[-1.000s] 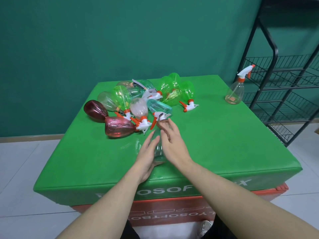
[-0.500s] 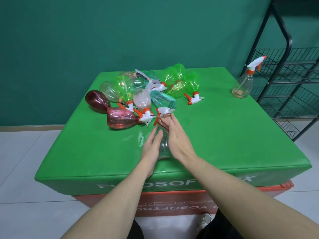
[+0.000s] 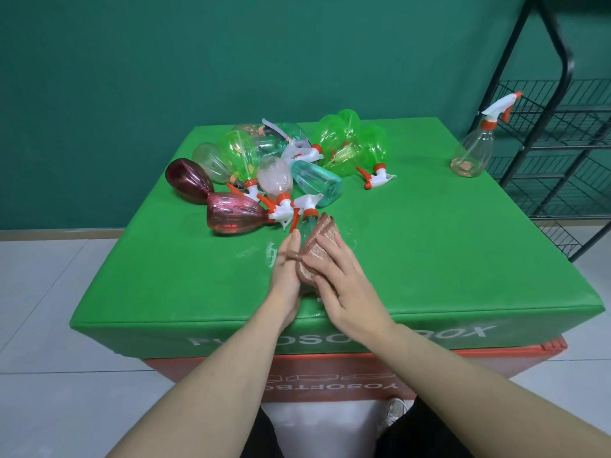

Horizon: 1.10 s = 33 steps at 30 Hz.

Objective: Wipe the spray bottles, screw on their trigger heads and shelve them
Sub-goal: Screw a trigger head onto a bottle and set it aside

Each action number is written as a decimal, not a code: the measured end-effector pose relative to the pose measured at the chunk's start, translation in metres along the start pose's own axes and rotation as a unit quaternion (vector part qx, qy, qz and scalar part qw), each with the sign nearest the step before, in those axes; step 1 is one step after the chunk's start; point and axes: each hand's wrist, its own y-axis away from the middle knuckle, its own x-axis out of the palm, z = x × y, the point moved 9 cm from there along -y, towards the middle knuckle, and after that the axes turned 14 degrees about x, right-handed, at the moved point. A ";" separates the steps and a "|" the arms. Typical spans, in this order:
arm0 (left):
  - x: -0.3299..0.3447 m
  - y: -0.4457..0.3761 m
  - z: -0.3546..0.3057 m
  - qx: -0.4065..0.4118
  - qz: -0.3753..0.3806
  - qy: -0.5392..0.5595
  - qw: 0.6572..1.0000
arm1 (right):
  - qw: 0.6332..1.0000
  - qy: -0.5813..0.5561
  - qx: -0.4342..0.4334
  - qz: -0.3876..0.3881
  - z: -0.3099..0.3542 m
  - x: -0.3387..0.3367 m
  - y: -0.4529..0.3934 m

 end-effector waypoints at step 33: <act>0.005 0.002 0.004 -0.030 0.091 0.104 0.990 | 0.983 0.043 0.172 0.041 0.013 0.002 -0.071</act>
